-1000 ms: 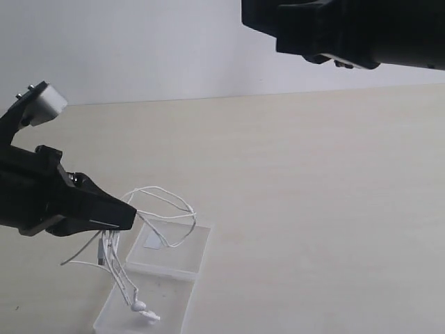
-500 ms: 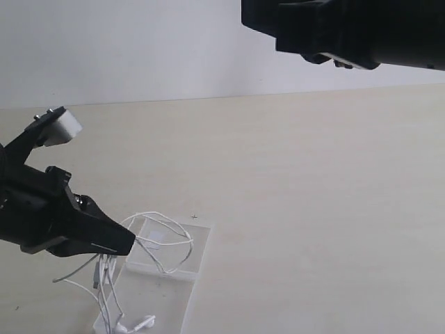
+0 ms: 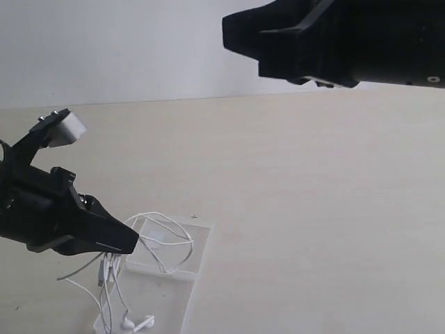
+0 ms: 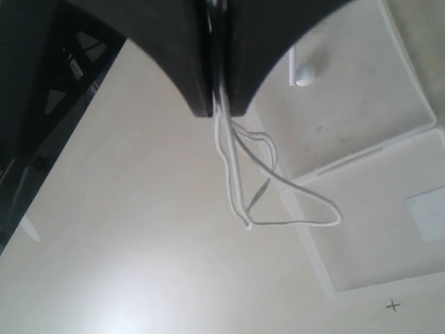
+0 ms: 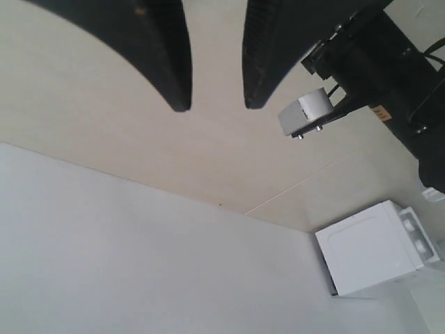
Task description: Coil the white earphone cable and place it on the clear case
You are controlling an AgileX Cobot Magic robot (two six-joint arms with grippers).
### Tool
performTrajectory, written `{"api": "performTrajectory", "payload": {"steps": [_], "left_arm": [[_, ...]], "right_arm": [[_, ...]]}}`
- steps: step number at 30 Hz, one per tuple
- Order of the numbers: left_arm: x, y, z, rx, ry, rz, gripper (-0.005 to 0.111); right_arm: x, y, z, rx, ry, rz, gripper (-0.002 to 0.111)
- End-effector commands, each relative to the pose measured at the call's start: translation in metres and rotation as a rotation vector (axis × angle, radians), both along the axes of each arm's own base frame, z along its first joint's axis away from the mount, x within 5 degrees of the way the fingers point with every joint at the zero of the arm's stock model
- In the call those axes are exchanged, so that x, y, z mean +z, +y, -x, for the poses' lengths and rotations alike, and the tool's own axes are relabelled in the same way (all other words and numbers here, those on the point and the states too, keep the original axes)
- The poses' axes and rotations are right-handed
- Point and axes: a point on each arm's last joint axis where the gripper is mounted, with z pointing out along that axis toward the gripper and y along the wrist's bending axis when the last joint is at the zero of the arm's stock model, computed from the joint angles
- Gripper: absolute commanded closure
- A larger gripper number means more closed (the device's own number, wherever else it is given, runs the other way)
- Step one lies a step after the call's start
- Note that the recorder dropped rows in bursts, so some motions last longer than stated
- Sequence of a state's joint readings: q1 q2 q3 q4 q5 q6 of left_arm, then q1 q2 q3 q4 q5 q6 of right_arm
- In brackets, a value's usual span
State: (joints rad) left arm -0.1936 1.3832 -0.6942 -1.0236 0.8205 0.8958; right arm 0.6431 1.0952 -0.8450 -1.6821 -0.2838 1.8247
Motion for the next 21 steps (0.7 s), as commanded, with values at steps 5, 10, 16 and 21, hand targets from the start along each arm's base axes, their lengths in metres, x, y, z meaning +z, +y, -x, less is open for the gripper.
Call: {"api": "performTrajectory", "payload": {"steps": [5, 10, 16, 21], "left_arm": [[-0.006, -0.02, -0.003, -0.051, -0.112, -0.031, 0.107], [-0.006, -0.023, -0.003, -0.076, -0.157, -0.055, 0.107], [-0.007, -0.023, -0.003, -0.069, -0.15, -0.063, 0.107], [-0.014, -0.023, -0.005, -0.055, -0.112, -0.072, 0.107]], "right_arm": [[-0.011, 0.008, -0.004, 0.049, 0.045, 0.022, 0.082], [-0.011, 0.008, -0.004, 0.054, 0.046, 0.021, 0.082], [-0.011, 0.008, -0.004, 0.056, 0.047, 0.021, 0.082], [-0.011, 0.008, -0.003, 0.058, 0.047, 0.021, 0.082]]}}
